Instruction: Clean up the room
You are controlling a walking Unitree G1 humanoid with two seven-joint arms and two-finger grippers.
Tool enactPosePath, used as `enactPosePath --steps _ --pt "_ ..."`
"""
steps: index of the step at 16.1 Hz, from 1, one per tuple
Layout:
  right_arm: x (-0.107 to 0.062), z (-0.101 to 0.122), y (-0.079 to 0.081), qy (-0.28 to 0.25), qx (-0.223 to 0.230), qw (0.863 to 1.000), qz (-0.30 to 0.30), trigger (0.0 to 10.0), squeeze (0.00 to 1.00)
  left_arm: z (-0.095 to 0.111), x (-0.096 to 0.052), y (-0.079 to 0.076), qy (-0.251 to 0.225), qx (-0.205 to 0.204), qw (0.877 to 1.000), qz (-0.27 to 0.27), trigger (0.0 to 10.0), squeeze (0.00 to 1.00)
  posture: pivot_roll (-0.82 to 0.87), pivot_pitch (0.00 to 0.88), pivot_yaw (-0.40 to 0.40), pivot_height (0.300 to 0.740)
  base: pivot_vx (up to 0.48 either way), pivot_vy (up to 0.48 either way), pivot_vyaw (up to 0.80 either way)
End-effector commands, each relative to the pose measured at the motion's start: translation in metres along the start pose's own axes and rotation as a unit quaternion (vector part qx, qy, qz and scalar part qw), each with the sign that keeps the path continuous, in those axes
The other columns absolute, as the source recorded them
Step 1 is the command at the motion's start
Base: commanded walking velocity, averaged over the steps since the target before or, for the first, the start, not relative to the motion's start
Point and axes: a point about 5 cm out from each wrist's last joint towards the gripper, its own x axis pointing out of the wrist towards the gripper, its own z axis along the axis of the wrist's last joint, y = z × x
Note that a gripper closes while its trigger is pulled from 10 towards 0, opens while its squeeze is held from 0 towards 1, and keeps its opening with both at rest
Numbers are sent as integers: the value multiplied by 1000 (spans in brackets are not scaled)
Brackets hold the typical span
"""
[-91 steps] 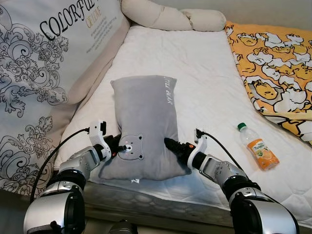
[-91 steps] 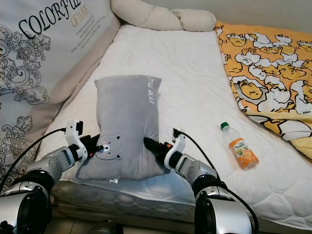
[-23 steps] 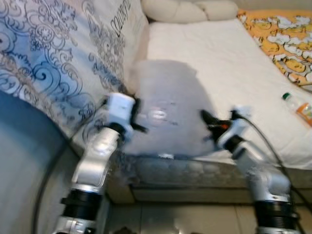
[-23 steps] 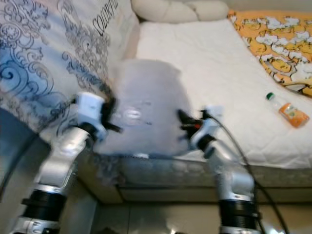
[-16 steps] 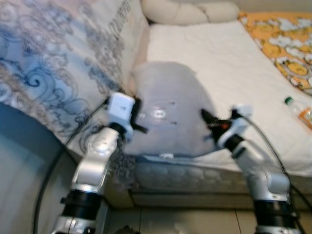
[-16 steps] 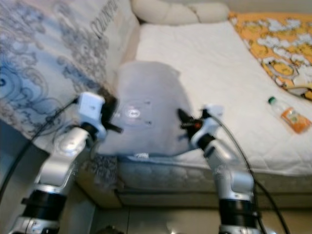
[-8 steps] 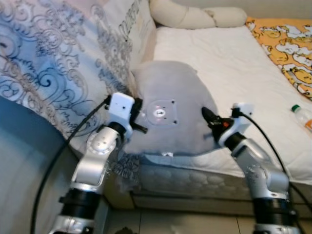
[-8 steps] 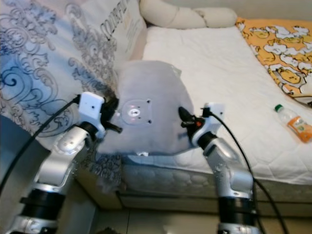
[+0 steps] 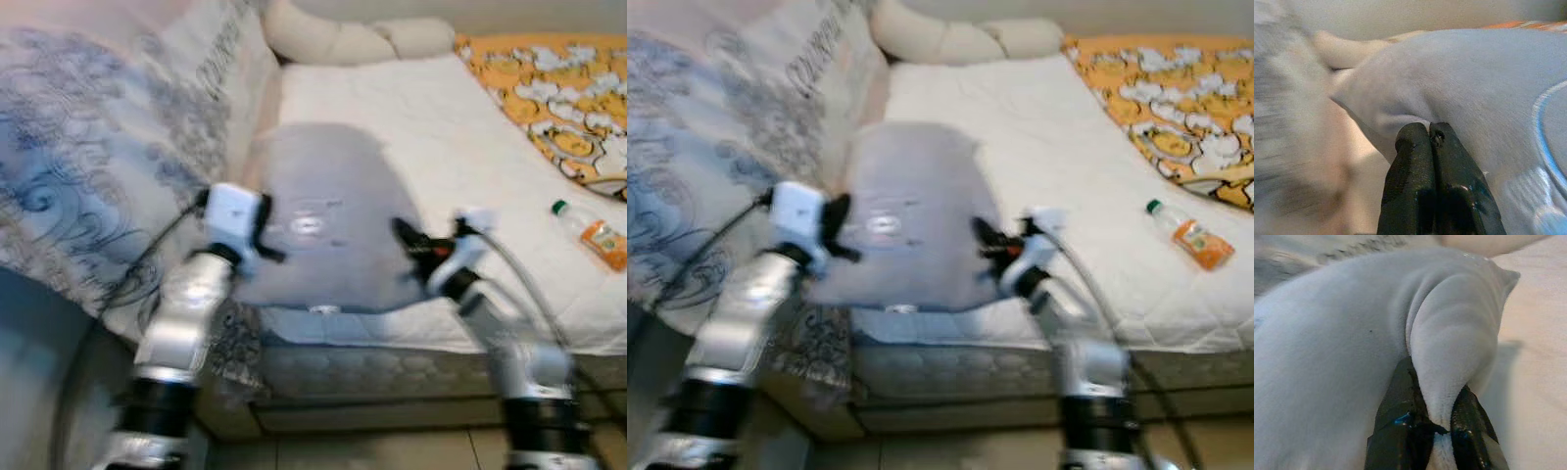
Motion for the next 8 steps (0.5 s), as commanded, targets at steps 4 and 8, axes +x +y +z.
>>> enactPosePath --steps 4,8 --pt "6 6 13 -19 -2 999 26 10000 0 6 -1 8 -12 12 1000 7 10000 0 -20 0 32 740 329 0 0" --pt "7 6 13 -18 -2 999 27 10000 0 6 -1 7 -12 12 1000 7 10000 0 -20 0 31 740 330 0 0"
